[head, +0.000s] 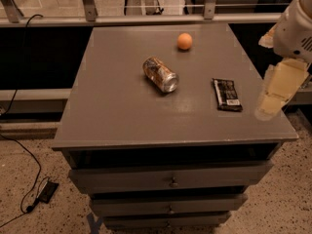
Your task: Pick rxbar chocolate
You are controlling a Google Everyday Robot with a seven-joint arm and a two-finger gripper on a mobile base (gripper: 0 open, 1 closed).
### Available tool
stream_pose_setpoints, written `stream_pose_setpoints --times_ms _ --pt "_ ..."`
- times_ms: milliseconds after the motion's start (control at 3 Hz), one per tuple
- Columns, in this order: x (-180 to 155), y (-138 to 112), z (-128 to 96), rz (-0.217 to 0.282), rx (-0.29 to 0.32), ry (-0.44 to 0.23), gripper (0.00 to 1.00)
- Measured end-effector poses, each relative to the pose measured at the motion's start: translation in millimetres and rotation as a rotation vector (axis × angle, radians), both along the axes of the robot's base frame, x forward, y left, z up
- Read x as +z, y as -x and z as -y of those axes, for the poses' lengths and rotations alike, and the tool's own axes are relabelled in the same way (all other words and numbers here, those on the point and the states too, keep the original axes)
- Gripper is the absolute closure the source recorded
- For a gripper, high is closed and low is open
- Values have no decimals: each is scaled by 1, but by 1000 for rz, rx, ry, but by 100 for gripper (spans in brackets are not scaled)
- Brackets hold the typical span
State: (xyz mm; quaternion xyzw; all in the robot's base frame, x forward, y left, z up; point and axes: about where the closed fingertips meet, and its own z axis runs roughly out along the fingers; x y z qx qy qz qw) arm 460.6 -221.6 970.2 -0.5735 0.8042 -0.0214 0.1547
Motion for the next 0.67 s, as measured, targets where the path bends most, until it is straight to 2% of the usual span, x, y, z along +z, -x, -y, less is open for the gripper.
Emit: stream_pose_setpoints --times_ms 333,667 --pt "-21 -48 9 -21 -147 -105 0" --pt "-46 -92 6 10 -259 -240 0"
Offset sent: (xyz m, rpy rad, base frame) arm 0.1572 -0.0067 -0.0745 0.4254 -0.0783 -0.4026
